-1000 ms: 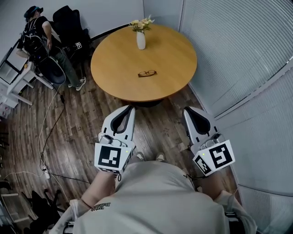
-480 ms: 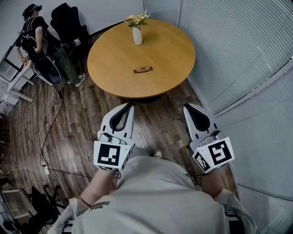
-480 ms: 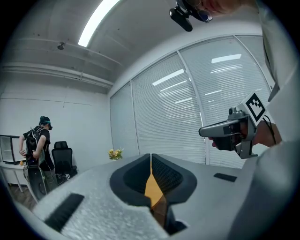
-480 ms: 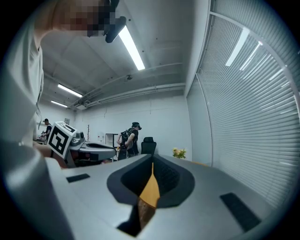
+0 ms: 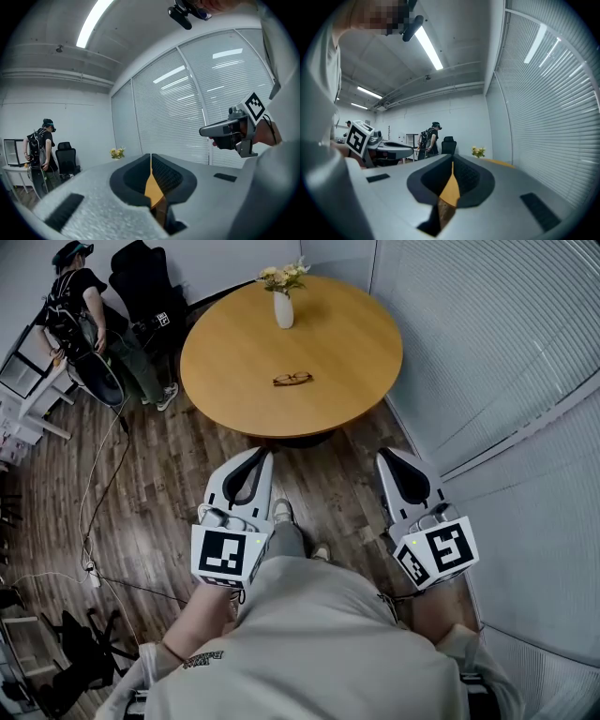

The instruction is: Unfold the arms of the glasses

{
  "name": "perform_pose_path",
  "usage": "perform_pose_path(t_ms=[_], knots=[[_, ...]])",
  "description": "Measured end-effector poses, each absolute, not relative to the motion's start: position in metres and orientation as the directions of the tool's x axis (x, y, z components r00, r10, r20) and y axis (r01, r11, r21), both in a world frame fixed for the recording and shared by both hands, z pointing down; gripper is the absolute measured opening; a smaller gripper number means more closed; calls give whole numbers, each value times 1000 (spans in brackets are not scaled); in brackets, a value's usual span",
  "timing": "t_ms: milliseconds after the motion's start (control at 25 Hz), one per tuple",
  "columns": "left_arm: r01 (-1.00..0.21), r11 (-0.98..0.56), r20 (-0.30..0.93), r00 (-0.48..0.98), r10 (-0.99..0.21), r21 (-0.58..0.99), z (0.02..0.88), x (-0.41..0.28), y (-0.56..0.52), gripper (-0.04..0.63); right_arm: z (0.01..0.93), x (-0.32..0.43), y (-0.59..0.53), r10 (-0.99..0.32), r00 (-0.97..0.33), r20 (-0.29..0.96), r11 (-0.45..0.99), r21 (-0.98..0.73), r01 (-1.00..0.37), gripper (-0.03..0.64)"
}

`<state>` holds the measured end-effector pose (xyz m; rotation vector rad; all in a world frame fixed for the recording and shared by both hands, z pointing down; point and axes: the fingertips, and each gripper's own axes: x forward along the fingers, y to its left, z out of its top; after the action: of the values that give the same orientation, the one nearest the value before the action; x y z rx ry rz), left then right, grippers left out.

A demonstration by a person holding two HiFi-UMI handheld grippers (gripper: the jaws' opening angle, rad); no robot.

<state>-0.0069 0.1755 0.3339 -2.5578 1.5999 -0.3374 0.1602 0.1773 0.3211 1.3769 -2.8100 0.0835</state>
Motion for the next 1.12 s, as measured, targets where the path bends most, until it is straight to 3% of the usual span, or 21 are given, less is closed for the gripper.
perform_pose_path(t_ms=[1120], knots=[[-876,-448,146,426,-893,-181,350,-42,112,31,326,122,114,-785,-618,45,615,-56,-786,32]])
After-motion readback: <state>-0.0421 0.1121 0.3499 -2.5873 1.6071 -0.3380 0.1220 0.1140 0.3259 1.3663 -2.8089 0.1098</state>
